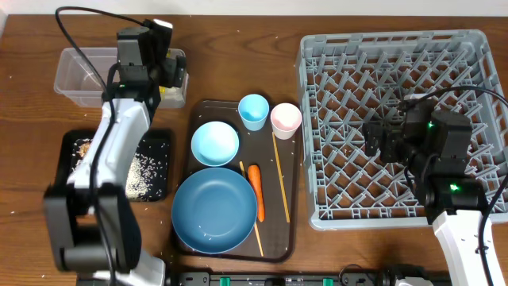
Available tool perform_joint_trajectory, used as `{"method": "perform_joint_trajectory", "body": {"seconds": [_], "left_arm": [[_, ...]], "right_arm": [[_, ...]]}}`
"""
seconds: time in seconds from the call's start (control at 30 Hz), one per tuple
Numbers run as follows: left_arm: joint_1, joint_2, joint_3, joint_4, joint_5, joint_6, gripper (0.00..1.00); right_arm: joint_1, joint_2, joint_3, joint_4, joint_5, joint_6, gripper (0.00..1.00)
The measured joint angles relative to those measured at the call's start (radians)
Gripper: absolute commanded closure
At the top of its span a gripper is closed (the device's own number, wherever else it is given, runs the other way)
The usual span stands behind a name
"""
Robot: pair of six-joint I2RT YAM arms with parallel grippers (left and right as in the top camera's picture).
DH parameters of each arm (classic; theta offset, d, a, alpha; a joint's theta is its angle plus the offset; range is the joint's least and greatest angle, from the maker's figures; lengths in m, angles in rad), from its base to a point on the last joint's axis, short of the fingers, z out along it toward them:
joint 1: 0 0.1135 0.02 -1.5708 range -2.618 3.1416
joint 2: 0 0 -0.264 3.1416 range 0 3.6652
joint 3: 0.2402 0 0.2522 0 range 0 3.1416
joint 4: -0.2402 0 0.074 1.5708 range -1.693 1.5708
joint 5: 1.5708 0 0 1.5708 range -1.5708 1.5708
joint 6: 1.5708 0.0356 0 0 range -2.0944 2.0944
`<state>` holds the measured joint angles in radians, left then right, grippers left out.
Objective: Sort waste into correct bins and load items into the dishwasher rack
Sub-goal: 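Carry the foil wrapper left and drop it into the clear bin, then lower the left gripper onto the carrot and grasp it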
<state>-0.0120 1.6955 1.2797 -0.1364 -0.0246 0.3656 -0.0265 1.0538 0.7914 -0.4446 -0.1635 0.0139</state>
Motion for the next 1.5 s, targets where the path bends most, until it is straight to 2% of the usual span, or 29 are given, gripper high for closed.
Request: {"method": "perform_joint_trajectory", "body": {"seconds": [0.27,0.6,0.73,0.97,1.13,1.5], "left_arm": [[-0.146,-0.228,0.004,-0.306,0.006,-0.004,0.02],[-0.328,-0.241,0.005,-0.623,0.064,-0.03,0.01],[-0.408,-0.241,0.005,-0.713,0.12,-0.034,0.06],[-0.527,-0.216,-0.01,-0.771,0.176,-0.186,0.06],[-0.572,-0.114,-0.043,-0.774,0.183,-0.283,0.07],[-0.599,0.094,-0.049,-0.716,0.183,-0.328,0.07]], "right_arm": [[0.0,0.0,0.0,-0.001,0.0,0.0,0.01],[0.0,0.002,0.0,-0.002,0.0,0.0,0.01],[0.0,0.002,0.0,0.0,0.0,0.0,0.01],[0.0,0.003,0.0,-0.002,0.0,0.0,0.01],[0.0,0.003,0.0,-0.009,0.0,0.0,0.01],[0.0,0.005,0.0,-0.027,0.0,0.0,0.01]]}}
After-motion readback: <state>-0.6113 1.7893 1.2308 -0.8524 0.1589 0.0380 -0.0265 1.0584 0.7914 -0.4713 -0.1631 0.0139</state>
